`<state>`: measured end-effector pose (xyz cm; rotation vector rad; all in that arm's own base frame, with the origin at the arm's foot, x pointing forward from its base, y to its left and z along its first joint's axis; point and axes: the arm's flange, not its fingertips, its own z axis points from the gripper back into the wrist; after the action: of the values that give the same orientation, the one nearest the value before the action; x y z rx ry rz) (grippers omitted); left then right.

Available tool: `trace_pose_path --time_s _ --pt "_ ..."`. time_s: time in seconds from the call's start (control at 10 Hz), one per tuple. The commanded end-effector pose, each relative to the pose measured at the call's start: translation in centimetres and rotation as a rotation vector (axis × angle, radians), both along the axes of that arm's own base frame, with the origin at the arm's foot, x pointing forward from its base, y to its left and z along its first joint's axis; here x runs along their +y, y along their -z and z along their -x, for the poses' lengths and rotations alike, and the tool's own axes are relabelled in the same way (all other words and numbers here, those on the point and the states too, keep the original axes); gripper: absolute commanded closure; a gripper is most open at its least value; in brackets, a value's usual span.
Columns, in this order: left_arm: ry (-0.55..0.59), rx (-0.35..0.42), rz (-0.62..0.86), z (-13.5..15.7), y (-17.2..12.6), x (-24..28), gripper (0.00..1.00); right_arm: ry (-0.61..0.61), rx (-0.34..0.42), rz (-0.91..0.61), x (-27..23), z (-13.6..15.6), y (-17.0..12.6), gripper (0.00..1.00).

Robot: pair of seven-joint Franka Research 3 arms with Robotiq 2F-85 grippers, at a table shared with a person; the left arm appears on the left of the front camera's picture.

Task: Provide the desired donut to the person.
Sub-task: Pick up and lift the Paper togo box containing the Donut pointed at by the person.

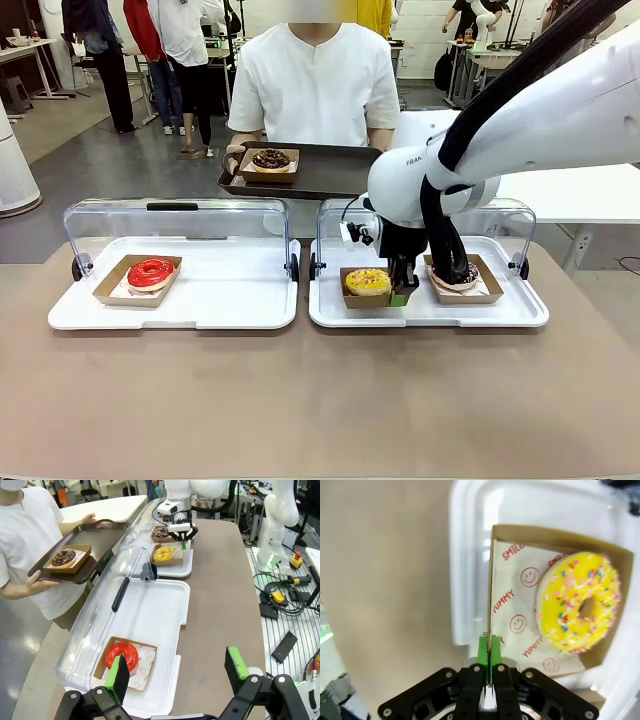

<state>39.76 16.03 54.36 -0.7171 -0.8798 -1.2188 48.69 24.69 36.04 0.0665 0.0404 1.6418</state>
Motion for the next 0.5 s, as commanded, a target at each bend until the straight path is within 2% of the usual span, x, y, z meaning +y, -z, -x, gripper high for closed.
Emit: trace_pose_path --time_s 0.0,0.2,0.4 --pt "0.003 0.003 -0.013 0.2 -0.1 0.2 0.0 0.019 0.007 0.059 1.3 3.6 -2.8 1.0" --pt "0.003 0.003 -0.013 0.2 -0.1 0.2 0.0 0.024 -0.002 0.07 2.2 7.0 -5.0 1.0" --pt "0.003 0.003 -0.013 0.2 -0.1 0.2 0.0 0.021 -0.078 0.081 2.9 10.7 -8.3 1.0"
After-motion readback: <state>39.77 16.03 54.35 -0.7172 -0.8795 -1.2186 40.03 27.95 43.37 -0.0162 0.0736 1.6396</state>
